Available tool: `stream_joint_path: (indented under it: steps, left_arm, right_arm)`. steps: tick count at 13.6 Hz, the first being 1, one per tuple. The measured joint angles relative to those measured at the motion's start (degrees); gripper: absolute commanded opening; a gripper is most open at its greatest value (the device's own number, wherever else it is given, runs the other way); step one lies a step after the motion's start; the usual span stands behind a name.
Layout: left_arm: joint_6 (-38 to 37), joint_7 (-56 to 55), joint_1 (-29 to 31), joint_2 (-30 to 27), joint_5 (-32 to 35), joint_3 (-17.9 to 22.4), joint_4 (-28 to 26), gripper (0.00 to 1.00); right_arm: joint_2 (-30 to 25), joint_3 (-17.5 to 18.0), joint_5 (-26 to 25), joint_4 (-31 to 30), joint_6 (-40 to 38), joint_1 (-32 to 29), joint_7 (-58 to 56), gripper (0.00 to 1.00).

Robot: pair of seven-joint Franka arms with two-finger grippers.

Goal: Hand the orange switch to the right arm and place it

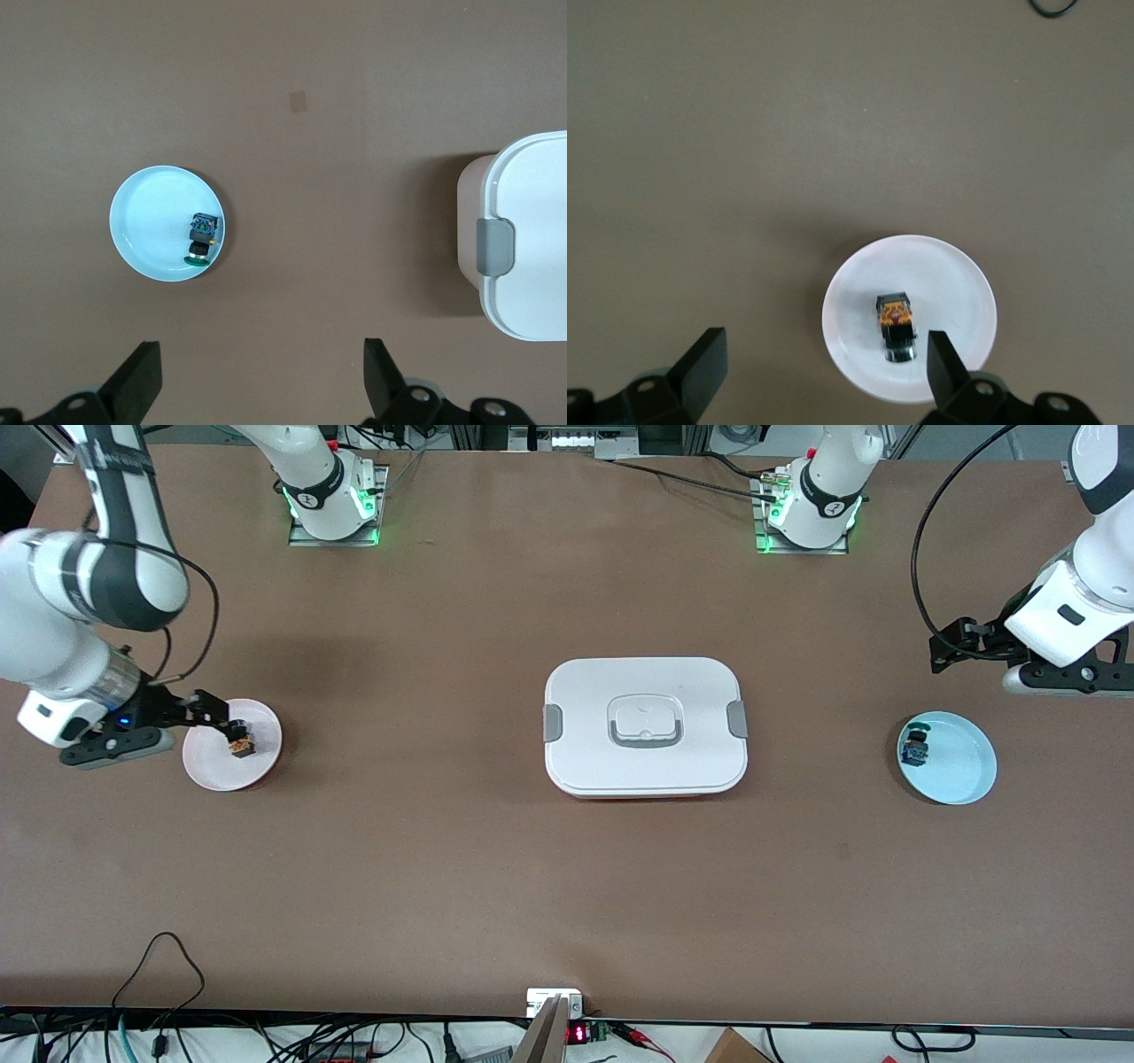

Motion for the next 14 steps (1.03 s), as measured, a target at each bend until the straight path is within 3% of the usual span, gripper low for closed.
stream_joint_path:
  steps: [3, 8, 14]
  left_arm:
    - [0.0, 0.0, 0.0, 0.0, 0.0, 0.0, 0.0, 1.0]
    - [0.0, 0.0, 0.0, 0.0, 0.0, 0.0, 0.0, 1.0]
    - [0.1, 0.0, -0.1, 0.0, 0.0, -0.3, 0.1, 1.0]
  right_arm:
    - [-2.5, 0.7, -1.1, 7.5, -12.3, 2.9, 7.0, 1.0]
    - [-6.4, 4.9, -1.7, 17.6, -26.9, 3.7, 11.6, 1.0]
    - [-6.2, 5.2, -1.7, 20.5, -30.1, 3.6, 11.7, 1.0]
